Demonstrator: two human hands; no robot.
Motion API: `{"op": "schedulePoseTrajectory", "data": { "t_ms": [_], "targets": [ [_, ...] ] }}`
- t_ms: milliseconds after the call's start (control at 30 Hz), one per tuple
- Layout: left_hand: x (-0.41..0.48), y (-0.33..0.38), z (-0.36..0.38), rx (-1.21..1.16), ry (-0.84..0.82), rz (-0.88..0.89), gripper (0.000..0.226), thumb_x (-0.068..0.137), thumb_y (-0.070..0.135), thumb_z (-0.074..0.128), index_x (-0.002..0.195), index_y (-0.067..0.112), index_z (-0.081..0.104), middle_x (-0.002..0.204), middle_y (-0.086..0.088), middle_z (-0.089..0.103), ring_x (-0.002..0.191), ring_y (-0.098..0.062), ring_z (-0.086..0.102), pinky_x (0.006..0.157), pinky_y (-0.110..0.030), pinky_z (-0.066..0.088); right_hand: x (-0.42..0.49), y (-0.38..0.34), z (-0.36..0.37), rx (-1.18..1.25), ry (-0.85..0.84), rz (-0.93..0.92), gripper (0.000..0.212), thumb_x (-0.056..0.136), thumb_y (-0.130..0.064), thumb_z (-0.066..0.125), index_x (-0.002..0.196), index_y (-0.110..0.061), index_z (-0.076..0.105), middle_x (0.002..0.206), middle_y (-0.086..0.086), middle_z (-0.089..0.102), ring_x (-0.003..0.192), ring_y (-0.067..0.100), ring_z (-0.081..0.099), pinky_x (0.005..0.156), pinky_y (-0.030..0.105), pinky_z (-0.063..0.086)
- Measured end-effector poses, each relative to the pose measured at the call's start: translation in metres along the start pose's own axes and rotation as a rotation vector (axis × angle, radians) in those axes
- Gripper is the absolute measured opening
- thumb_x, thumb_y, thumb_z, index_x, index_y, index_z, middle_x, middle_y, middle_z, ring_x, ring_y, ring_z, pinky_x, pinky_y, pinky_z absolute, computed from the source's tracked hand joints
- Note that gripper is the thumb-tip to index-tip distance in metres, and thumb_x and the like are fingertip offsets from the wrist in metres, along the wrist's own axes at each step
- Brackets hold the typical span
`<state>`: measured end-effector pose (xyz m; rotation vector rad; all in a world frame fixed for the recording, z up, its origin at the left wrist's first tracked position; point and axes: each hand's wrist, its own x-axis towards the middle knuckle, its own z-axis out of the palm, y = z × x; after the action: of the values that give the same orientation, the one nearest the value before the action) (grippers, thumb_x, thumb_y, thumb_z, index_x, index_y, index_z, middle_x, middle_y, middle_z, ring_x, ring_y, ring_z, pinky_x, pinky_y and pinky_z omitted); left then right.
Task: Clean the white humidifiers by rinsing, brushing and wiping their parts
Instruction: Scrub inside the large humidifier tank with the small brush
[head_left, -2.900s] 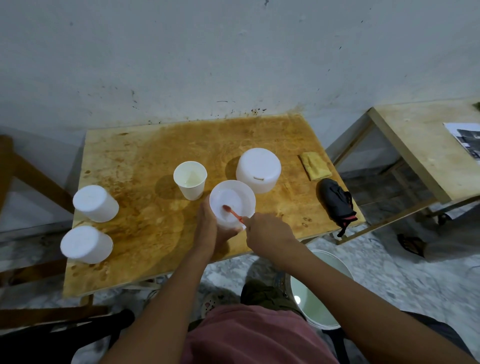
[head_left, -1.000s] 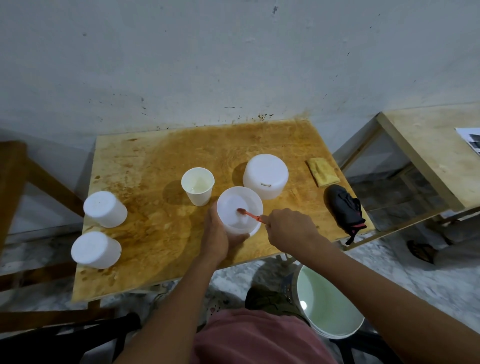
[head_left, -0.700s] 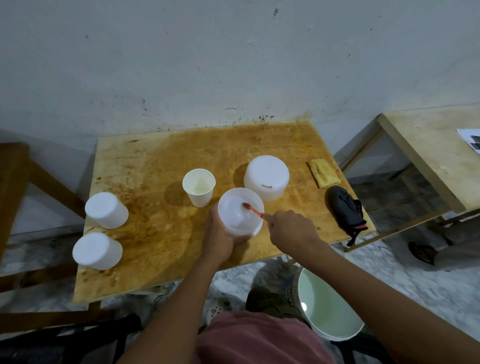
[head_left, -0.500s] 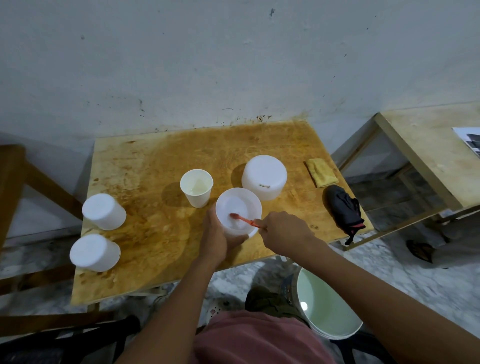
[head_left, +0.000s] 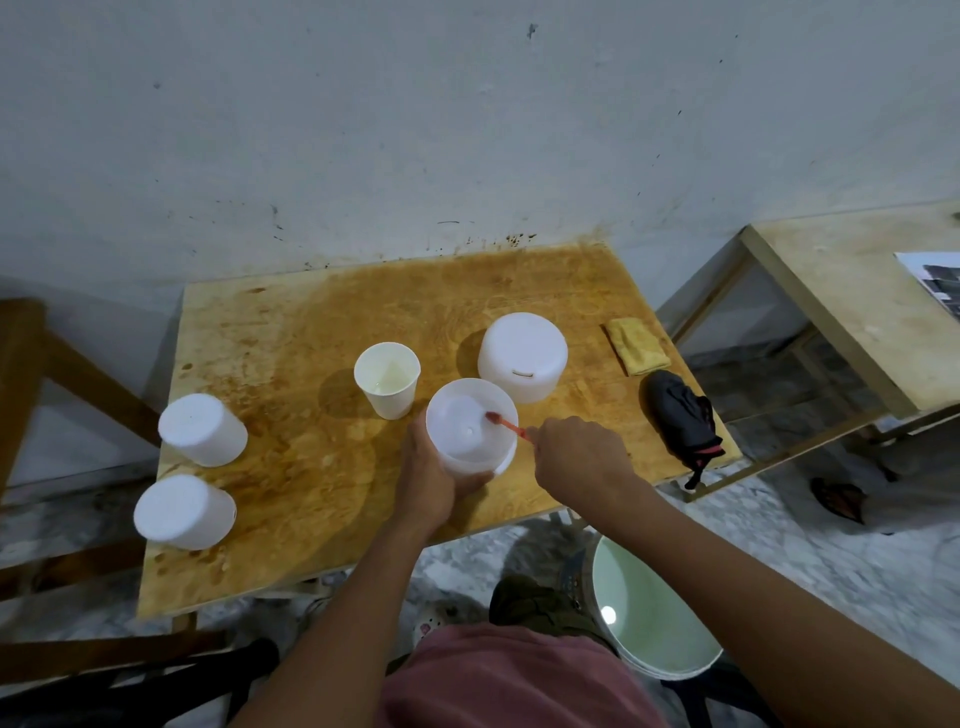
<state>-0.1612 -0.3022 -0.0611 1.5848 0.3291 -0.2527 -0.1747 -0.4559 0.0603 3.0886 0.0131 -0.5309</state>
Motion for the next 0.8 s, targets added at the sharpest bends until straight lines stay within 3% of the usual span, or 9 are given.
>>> {"op": "schedulePoseTrajectory", "data": {
  "t_ms": [100,300,367,433,500,533,567,633,800],
  "targets": [
    [0.002,-0.001,0.002,-0.014,0.007,-0.011,0.138,0.024,0.102,0.053,0.142,0.031,0.036,0.136,-0.001,0.052,0.126,-0.025,0.05,0.101,-0.054,0.048,-0.001,-0.004,0.001,0.062,-0.072,-0.068,0.03,0.1,-0.023,0.046,0.124,-0.019,0.061,0.074,-0.004,0.048,0.067,0.015,0.052,0.054,0.026,0.04],
    [0.005,-0.015,-0.002,0.073,-0.024,0.02,0.109,0.045,0.085,0.073,0.139,0.041,0.038,0.133,0.004,0.054,0.124,-0.026,0.052,0.085,-0.049,0.058,0.001,-0.001,0.002,0.067,-0.056,-0.086,0.039,0.101,-0.019,0.042,0.136,-0.03,0.054,0.082,-0.003,0.048,0.073,0.016,0.053,0.059,0.03,0.043],
    [0.004,-0.012,-0.003,0.104,-0.001,0.04,0.113,0.043,0.089,0.068,0.139,0.037,0.038,0.132,0.003,0.055,0.124,-0.025,0.053,0.088,-0.046,0.057,-0.001,-0.003,-0.001,0.104,-0.106,-0.104,0.038,0.101,-0.021,0.045,0.136,-0.028,0.055,0.084,-0.002,0.052,0.074,0.016,0.055,0.061,0.029,0.046],
    [0.005,-0.012,-0.004,0.207,-0.013,0.12,0.114,0.044,0.075,0.081,0.141,0.037,0.034,0.135,0.007,0.052,0.125,-0.021,0.051,0.096,-0.05,0.053,-0.002,-0.003,-0.001,0.048,-0.065,-0.099,0.037,0.101,-0.021,0.044,0.136,-0.029,0.055,0.077,-0.003,0.049,0.07,0.016,0.053,0.058,0.029,0.043],
    [0.004,-0.013,-0.004,0.293,-0.016,0.182,0.114,0.047,0.061,0.088,0.142,0.035,0.032,0.136,0.009,0.05,0.126,-0.018,0.049,0.101,-0.049,0.05,-0.001,-0.002,-0.002,-0.012,-0.016,-0.048,0.031,0.101,-0.018,0.042,0.125,-0.024,0.06,0.069,-0.003,0.042,0.063,0.016,0.051,0.053,0.028,0.039],
    [0.003,-0.011,-0.003,0.287,0.007,0.173,0.113,0.047,0.066,0.083,0.142,0.033,0.033,0.136,0.006,0.05,0.126,-0.018,0.049,0.102,-0.046,0.049,0.0,-0.001,-0.004,-0.023,-0.022,-0.027,0.026,0.1,-0.018,0.042,0.117,-0.018,0.062,0.068,-0.003,0.043,0.062,0.016,0.051,0.053,0.028,0.039],
    [0.003,-0.009,-0.002,0.296,0.023,0.154,0.113,0.047,0.072,0.079,0.142,0.03,0.034,0.136,0.003,0.05,0.126,-0.019,0.049,0.101,-0.041,0.049,0.001,-0.001,-0.008,-0.023,-0.047,-0.02,0.022,0.099,-0.017,0.044,0.112,-0.015,0.062,0.069,-0.003,0.044,0.064,0.016,0.053,0.055,0.027,0.041],
    [0.005,-0.008,-0.002,0.394,0.044,0.152,0.113,0.051,0.059,0.086,0.143,0.024,0.031,0.139,-0.001,0.047,0.126,-0.019,0.046,0.101,-0.033,0.045,-0.001,-0.003,-0.018,-0.043,-0.111,-0.035,0.015,0.096,-0.018,0.049,0.106,-0.014,0.06,0.07,-0.003,0.046,0.07,0.016,0.055,0.061,0.028,0.046],
    [0.004,-0.014,-0.004,0.496,0.046,0.235,0.116,0.052,0.038,0.093,0.144,0.024,0.025,0.14,-0.001,0.04,0.126,-0.02,0.043,0.102,-0.044,0.048,-0.006,-0.01,-0.037,-0.207,-0.091,-0.091,0.007,0.099,-0.018,0.047,0.094,-0.017,0.052,0.068,-0.001,0.042,0.073,0.017,0.052,0.064,0.029,0.045]
  ]
}}
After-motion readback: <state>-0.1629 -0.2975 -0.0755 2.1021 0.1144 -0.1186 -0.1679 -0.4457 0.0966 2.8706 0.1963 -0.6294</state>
